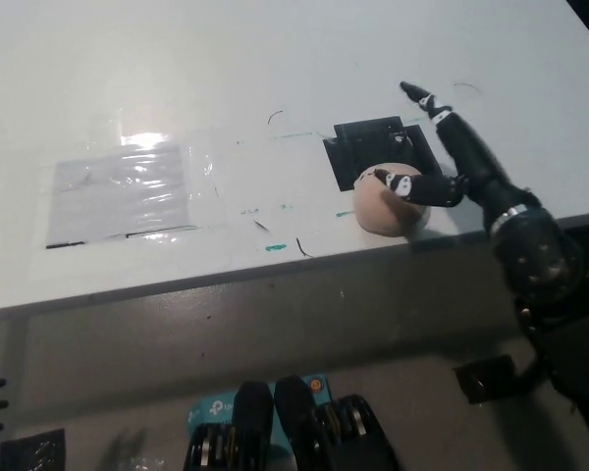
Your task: The robot uses its right hand to grab and squeeze a pink dumpling toy kept on the black mask on the desk
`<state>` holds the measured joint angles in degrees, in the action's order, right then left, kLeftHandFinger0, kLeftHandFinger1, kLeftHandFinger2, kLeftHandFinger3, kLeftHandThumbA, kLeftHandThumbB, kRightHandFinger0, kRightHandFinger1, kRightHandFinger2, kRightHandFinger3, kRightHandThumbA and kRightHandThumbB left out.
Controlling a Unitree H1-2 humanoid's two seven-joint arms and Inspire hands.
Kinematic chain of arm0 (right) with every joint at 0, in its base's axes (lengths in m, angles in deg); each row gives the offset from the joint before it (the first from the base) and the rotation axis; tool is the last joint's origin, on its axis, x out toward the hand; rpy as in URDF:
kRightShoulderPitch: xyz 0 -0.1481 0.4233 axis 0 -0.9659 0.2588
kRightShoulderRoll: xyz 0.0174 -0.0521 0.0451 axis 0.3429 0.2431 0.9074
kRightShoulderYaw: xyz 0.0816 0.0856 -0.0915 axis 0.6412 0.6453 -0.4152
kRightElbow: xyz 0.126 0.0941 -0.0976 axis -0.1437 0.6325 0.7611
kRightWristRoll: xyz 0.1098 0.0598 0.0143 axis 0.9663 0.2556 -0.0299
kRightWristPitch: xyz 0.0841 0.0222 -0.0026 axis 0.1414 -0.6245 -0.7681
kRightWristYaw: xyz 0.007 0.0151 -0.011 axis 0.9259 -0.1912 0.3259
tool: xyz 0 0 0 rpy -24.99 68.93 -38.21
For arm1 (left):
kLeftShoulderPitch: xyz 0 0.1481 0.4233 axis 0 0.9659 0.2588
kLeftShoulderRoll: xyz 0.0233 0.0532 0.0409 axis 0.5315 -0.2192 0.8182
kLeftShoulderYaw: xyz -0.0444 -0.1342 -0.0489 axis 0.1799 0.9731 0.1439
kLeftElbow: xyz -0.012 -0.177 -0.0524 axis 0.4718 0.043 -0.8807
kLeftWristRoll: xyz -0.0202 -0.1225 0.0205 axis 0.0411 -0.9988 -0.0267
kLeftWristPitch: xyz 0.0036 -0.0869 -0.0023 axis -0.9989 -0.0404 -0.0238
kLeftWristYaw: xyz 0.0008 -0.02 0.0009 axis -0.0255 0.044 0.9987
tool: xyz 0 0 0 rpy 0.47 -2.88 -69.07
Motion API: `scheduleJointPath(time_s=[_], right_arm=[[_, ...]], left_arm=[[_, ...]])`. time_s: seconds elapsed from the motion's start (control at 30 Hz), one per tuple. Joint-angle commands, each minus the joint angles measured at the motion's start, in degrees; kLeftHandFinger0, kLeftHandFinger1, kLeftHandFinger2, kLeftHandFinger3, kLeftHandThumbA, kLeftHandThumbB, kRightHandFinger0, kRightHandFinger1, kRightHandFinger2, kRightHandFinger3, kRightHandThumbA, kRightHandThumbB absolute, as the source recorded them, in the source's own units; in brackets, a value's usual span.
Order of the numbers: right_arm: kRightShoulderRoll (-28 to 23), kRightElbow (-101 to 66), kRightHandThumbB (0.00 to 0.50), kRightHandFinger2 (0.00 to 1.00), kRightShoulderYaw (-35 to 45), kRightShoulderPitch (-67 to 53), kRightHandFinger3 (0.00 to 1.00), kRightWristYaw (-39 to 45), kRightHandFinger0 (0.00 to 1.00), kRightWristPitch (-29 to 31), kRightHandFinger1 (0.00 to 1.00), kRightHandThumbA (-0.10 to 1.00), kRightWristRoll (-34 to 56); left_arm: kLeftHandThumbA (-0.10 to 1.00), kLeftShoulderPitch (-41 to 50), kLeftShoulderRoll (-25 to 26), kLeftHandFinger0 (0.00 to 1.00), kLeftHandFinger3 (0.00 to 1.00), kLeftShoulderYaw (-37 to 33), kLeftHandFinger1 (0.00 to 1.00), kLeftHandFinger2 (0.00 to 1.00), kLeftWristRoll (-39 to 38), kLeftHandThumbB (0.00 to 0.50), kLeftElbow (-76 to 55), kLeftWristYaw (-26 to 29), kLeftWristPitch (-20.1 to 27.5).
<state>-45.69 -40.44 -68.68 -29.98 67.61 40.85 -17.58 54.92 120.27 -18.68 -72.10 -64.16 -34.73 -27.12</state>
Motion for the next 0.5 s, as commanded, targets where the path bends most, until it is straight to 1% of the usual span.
scheduleJointPath(time_s=[0.0, 0.07, 0.1, 0.13, 0.2, 0.27, 0.37, 0.43, 0.47], right_arm=[[2.10, 2.07, 0.500, 1.00, 0.32, 4.37, 1.00, -3.22, 1.00, 0.55, 1.00, 0.75, -3.72], [3.15, 3.39, 0.500, 1.00, 0.65, 4.32, 1.00, -4.09, 1.00, 1.38, 1.00, 0.75, -4.00], [4.64, 6.13, 0.500, 1.00, 0.76, 4.28, 1.00, -5.61, 1.00, 3.20, 1.00, 0.72, -3.94], [5.67, 8.97, 0.500, 1.00, 0.52, 4.62, 1.00, -6.72, 1.00, 4.24, 1.00, 0.73, -4.32], [6.75, 12.27, 0.500, 1.00, 0.53, 5.14, 1.00, -8.55, 1.00, 5.77, 1.00, 0.74, -5.00], [7.37, 14.28, 0.500, 1.00, 0.95, 5.54, 1.00, -9.34, 1.00, 6.96, 1.00, 0.73, -4.93], [8.58, 17.05, 0.500, 1.00, 1.74, 6.03, 1.00, -10.53, 1.00, 7.74, 1.00, 0.73, -4.46], [10.47, 20.62, 0.500, 1.00, 2.87, 5.93, 1.00, -12.46, 1.00, 9.03, 1.00, 0.74, -3.52], [11.44, 21.58, 0.500, 1.00, 3.54, 5.39, 1.00, -13.16, 1.00, 9.33, 1.00, 0.73, -3.08]], left_arm=[[1.00, -0.75, 1.74, 0.65, 0.94, 0.50, 0.77, 0.86, -0.09, 0.047, -1.29, -0.90, 0.54], [1.00, -0.84, 1.91, 0.66, 0.95, 0.46, 0.77, 0.86, -0.24, 0.054, -1.20, -1.19, 0.44], [1.00, -0.82, 2.02, 0.66, 0.96, 0.45, 0.77, 0.85, -0.09, 0.040, -1.26, -1.11, 0.41], [1.00, -1.01, 1.87, 0.66, 0.94, 0.63, 0.76, 0.84, -0.23, 0.052, -1.03, -0.96, 0.17], [1.00, -1.05, 2.07, 0.65, 0.94, 0.52, 0.76, 0.85, -0.17, 0.042, -1.45, -1.15, 0.15], [1.00, -1.32, 2.28, 0.64, 0.95, 0.37, 0.76, 0.86, -0.10, 0.039, -1.17, -1.47, 0.52], [1.00, -1.81, 2.18, 0.67, 0.97, 0.67, 0.78, 0.89, -0.31, 0.056, -1.29, -1.27, -0.80], [1.00, -2.04, 2.32, 0.66, 0.97, 0.77, 0.78, 0.89, -0.34, 0.044, -1.03, -1.44, -0.26], [1.00, -2.13, 2.39, 0.67, 0.98, 0.81, 0.79, 0.89, -0.55, 0.055, -0.73, -1.75, -0.20]])
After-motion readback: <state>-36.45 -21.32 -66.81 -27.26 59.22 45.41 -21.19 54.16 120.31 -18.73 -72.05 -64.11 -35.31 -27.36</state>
